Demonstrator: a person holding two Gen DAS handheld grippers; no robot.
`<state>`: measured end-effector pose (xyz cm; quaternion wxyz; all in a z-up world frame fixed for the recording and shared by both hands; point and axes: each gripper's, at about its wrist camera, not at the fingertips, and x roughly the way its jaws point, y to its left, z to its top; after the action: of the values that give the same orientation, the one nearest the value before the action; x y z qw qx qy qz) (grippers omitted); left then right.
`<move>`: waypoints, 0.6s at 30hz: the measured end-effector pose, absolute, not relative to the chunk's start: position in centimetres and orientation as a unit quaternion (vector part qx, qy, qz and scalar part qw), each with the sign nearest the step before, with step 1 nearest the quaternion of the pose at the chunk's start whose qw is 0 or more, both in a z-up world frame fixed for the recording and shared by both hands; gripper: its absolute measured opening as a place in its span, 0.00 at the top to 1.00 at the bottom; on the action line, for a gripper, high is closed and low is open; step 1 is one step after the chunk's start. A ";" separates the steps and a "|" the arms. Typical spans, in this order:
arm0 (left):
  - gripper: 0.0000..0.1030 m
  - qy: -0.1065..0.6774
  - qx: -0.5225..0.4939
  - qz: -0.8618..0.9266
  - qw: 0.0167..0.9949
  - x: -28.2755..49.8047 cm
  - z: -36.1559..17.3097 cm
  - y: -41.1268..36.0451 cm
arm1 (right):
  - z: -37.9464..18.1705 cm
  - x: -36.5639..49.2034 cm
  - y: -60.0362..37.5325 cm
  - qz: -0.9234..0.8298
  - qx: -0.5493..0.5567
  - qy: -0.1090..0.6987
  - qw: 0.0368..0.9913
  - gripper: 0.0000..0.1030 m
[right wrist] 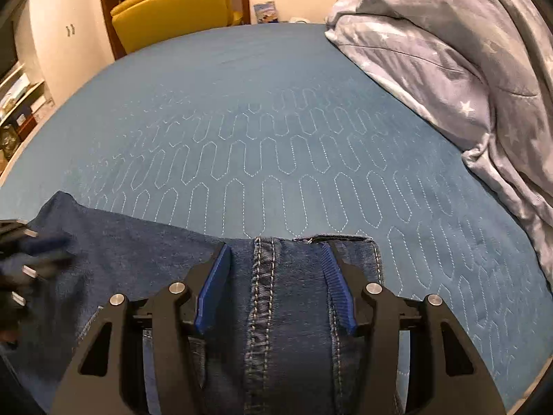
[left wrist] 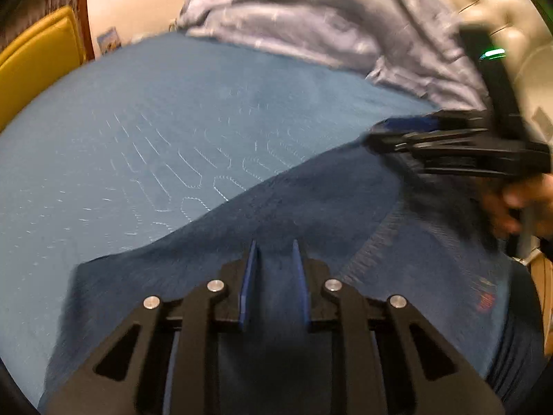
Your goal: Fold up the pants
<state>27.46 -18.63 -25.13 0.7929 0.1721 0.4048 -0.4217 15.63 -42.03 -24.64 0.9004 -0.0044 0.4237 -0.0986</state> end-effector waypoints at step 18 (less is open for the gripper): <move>0.44 0.436 0.117 -0.334 0.827 14.3 -25.3 -16.3 | -23.5 4.2 -46.1 -0.186 0.030 0.444 0.876 0.51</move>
<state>14.28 -16.31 -25.30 0.8274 0.1171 0.4361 -0.3338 4.24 -46.10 -23.46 0.8762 0.0303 0.4436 -0.1861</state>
